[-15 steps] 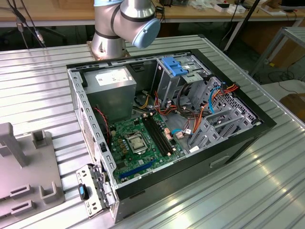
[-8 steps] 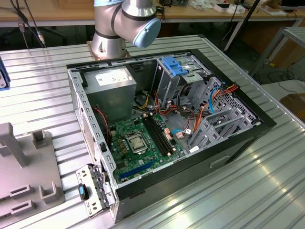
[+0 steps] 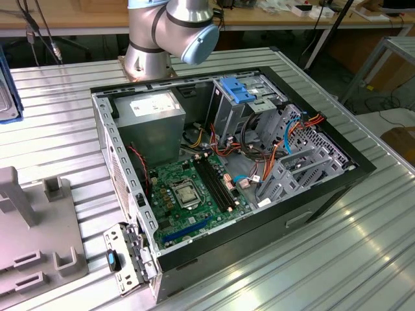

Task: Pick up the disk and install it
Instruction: 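Pick up the disk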

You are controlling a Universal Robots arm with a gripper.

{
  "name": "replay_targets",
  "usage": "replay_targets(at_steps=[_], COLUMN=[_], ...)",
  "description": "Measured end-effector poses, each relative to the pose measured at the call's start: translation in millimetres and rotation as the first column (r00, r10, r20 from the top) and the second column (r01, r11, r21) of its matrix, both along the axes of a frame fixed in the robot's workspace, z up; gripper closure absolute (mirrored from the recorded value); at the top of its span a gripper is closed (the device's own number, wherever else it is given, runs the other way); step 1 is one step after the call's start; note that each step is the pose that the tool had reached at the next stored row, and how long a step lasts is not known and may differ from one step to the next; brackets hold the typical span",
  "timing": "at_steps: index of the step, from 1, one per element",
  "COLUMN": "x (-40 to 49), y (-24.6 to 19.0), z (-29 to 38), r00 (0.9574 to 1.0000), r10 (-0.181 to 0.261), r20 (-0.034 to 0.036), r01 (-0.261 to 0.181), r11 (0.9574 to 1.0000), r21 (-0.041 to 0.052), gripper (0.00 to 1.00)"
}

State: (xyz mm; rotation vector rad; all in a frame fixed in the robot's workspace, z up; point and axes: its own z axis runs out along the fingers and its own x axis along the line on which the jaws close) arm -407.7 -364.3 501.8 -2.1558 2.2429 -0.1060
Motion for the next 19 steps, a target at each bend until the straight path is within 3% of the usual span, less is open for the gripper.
replay_targets(at_steps=[1, 2, 6, 8, 9, 10, 12, 13, 14, 15, 16, 18, 19], x=[6.4, 20.0, 20.0, 20.1, 20.0, 20.1, 20.1, 20.0, 20.1, 20.1, 20.1, 20.1, 20.1], y=[0.0, 0.0, 0.0, 0.0, 0.0, 0.0, 0.0, 0.0, 0.0, 0.0, 0.0, 0.0, 0.0], z=[-0.6, -1.9, -1.8, -1.1, 0.0, 0.9, 1.5, 2.0, 2.3, 2.5, 3.0, 3.2, 3.4], r00=[1.0, 1.0, 1.0, 0.9998, 0.9991, 0.9976, 0.9951, 0.9918, 0.9887, 0.9861, 0.9805, 0.9737, 0.9685], r10=[0.0, 0.0, 0.0, 0.0, 0.0, 0.0, 0.0, 0.0, 0.0, 0.0, 0.0, 0.0, 0.0], r20=[0.0012, 0.0042, 0.0065, 0.0214, 0.0423, 0.0685, 0.0987, 0.1277, 0.1496, 0.166, 0.1968, 0.2279, 0.2489], r01=[0.0, 0.0, 0.0, 0.0, 0.0, 0.0, 0.0, 0.0, 0.0, 0.0, 0.0, 0.0, 0.0], r11=[1.0, 1.0, 1.0, 1.0, 1.0, 1.0, 1.0, 1.0, 1.0, 1.0, 1.0, 1.0, 1.0], r21=[0.0, -0.0001, -0.0002, -0.0001, 0.0, -0.0001, -0.0001, -0.0001, -0.0002, -0.0003, -0.0003, -0.0005, -0.0005], gripper=[0.63, 0.63, 0.63, 0.63, 0.63, 0.63, 0.63, 0.63, 0.63, 0.63, 0.63, 0.63, 0.63])
